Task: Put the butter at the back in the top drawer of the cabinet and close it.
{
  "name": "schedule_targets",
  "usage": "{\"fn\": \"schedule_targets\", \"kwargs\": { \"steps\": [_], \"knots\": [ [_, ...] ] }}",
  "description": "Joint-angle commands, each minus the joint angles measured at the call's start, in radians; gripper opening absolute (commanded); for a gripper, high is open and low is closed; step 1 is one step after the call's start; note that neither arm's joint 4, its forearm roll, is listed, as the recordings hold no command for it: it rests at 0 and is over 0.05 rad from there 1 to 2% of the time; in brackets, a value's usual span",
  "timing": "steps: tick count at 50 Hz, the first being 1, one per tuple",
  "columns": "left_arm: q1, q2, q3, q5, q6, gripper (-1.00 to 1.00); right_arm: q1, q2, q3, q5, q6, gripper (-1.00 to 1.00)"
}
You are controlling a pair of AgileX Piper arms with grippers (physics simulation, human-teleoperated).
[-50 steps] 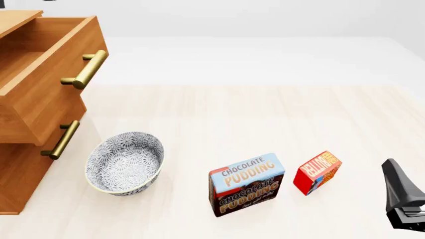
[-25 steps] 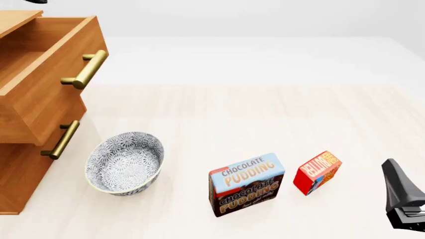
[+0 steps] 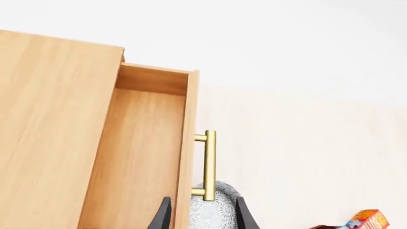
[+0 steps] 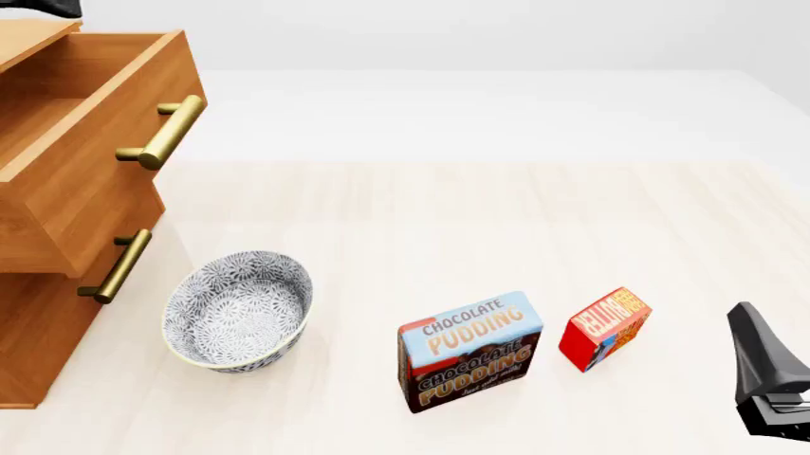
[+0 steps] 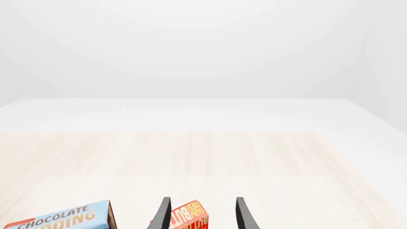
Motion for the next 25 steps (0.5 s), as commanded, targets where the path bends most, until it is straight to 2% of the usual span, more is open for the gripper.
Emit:
{"fn": "schedule_targets", "kwargs": {
  "steps": [1,25],
  "knots": [
    [0.026,0.015,0.016,-0.01,-0.005,1.0,0.0,0.0,0.0,0.0,0.0,1.0],
    [0.055,0.051,0.062,-0.047,-0.003,1.0,0.0,0.0,0.0,0.0,0.0,1.0]
  ]
}}
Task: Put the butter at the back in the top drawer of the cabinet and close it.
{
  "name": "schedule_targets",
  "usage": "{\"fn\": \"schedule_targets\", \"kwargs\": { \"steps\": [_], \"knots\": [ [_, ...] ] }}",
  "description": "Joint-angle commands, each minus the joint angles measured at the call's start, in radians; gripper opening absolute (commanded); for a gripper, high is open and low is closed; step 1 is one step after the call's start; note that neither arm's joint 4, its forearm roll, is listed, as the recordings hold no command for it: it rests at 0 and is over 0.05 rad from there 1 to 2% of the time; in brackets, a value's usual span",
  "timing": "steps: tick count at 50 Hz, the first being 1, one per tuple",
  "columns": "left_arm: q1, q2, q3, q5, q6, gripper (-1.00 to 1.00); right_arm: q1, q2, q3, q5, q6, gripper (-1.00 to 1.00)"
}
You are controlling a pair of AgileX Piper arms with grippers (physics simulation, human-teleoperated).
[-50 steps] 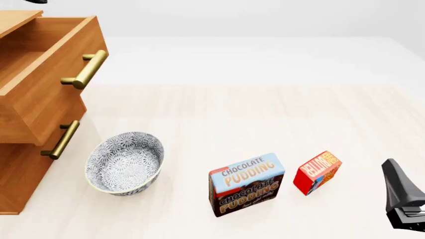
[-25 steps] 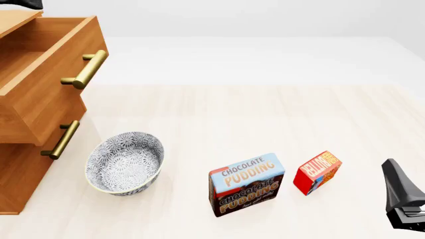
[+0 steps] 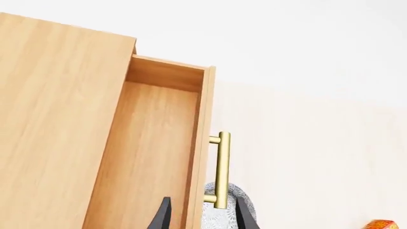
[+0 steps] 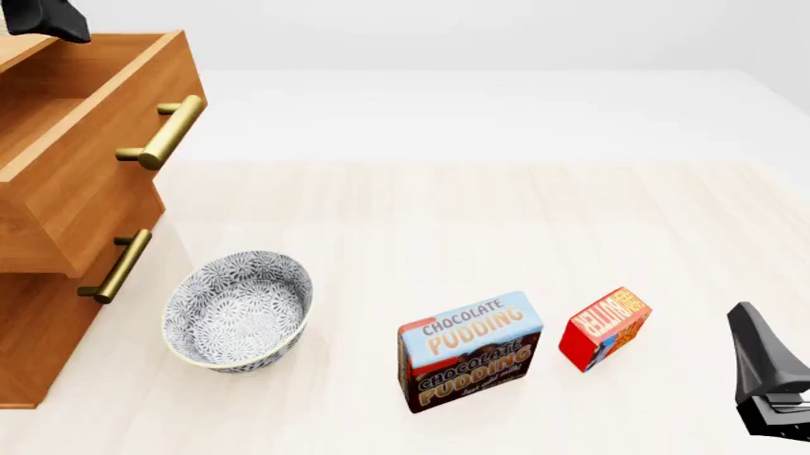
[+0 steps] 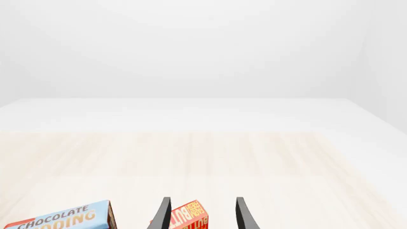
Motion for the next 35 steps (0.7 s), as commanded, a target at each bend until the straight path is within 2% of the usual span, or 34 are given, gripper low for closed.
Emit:
{"fn": "schedule_targets", "kwargs": {
  "steps": [1,3,4,10,12,14,35],
  "knots": [
    [0.011,0.016,0.019,-0.015,0.004,1.0,0.0,0.0,0.0,0.0,0.0,1.0],
    [0.02,0.016,0.023,-0.019,0.013,1.0,0.0,0.0,0.0,0.0,0.0,1.0],
    [0.048,0.01,0.026,-0.023,0.043,1.0,0.0,0.0,0.0,0.0,0.0,1.0],
    [0.03,0.019,0.042,-0.031,0.033,1.0,0.0,0.0,0.0,0.0,0.0,1.0],
    [0.079,0.007,0.039,-0.037,0.085,1.0,0.0,0.0,0.0,0.0,0.0,1.0],
    [0.05,0.021,0.05,-0.041,0.055,1.0,0.0,0.0,0.0,0.0,0.0,1.0],
    [0.051,0.039,0.084,-0.073,0.069,1.0,0.0,0.0,0.0,0.0,0.0,1.0]
  ]
}}
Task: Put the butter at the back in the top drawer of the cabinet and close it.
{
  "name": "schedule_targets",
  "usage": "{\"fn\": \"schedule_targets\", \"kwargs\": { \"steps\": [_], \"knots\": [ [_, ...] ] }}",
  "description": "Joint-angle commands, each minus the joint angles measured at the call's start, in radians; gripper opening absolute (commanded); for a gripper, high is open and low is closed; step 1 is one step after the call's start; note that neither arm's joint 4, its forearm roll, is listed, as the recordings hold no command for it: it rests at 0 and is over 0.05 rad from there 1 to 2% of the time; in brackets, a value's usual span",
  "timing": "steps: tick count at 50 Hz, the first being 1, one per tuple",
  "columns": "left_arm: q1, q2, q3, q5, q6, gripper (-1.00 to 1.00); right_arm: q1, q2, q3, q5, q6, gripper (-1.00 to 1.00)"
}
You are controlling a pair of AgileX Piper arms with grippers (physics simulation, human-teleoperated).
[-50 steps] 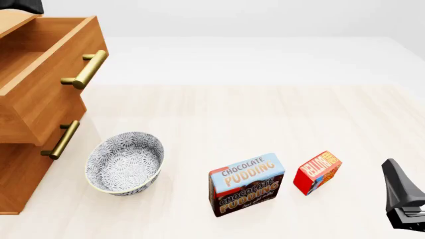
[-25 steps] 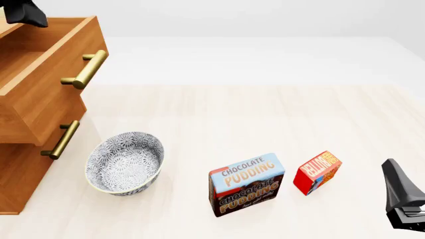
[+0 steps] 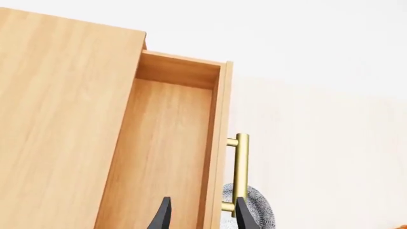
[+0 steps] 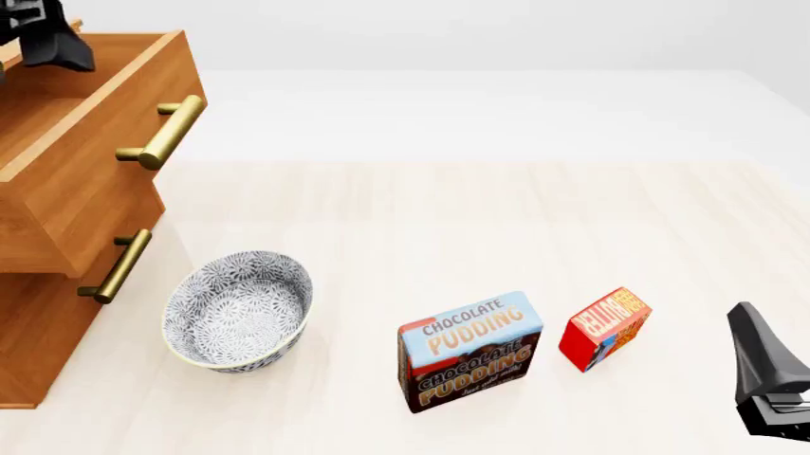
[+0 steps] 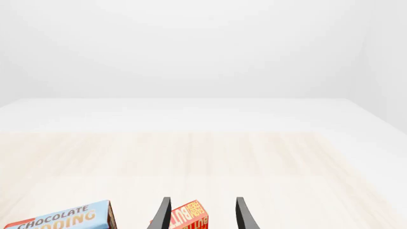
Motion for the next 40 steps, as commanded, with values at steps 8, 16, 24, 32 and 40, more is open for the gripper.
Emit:
{"fn": "schedule_targets", "kwargs": {
  "steps": [8,16,24,32,40],
  "knots": [
    [-0.001,0.018,0.028,-0.027,0.007,1.0,0.0,0.0,0.0,0.0,0.0,1.0],
    [-0.009,0.025,0.042,-0.039,0.006,1.0,0.0,0.0,0.0,0.0,0.0,1.0],
    [-0.023,0.03,0.055,-0.049,0.007,1.0,0.0,0.0,0.0,0.0,0.0,1.0],
    [-0.031,0.039,0.066,-0.06,0.01,1.0,0.0,0.0,0.0,0.0,0.0,1.0],
    [-0.032,0.042,0.08,-0.07,0.013,1.0,0.0,0.0,0.0,0.0,0.0,1.0]
  ]
}}
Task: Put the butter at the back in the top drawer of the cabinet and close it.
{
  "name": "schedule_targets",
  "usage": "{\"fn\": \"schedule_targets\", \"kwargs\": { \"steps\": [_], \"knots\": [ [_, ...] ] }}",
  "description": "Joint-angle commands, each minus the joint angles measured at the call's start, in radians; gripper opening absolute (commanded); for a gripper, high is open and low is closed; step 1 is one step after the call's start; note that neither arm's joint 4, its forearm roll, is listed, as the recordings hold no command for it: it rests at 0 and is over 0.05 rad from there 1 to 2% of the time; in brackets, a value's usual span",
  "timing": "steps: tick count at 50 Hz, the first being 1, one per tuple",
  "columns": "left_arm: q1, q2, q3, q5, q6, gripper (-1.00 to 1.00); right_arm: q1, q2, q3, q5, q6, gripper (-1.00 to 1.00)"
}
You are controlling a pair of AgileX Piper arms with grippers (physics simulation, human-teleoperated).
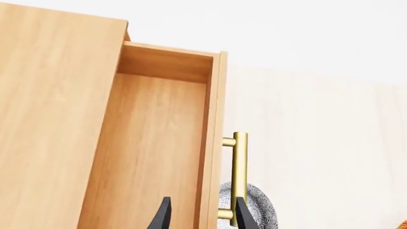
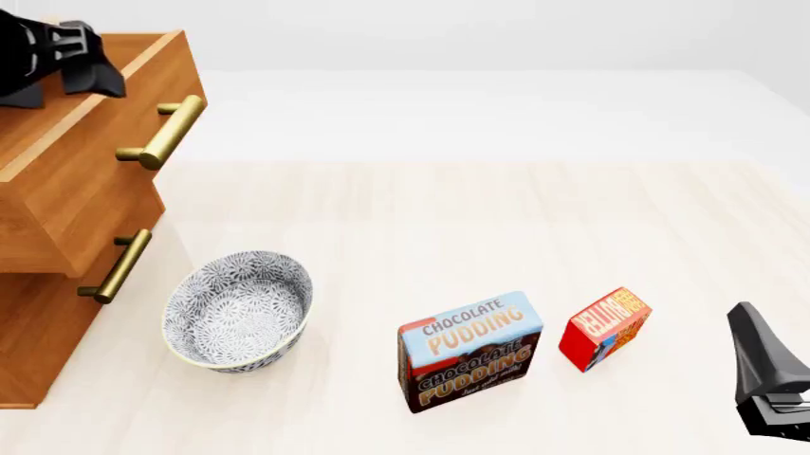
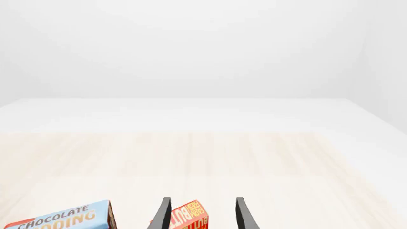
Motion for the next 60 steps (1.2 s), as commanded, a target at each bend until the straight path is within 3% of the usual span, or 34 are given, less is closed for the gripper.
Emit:
{"fn": "schedule_targets", "kwargs": {
  "steps": [1,60],
  "knots": [
    [-0.005,0.007,0.017,-0.013,0.003,1.0,0.0,0.0,0.0,0.0,0.0,1.0],
    [-0.025,0.024,0.099,-0.07,0.023,1.0,0.0,0.0,0.0,0.0,0.0,1.0]
  ]
}}
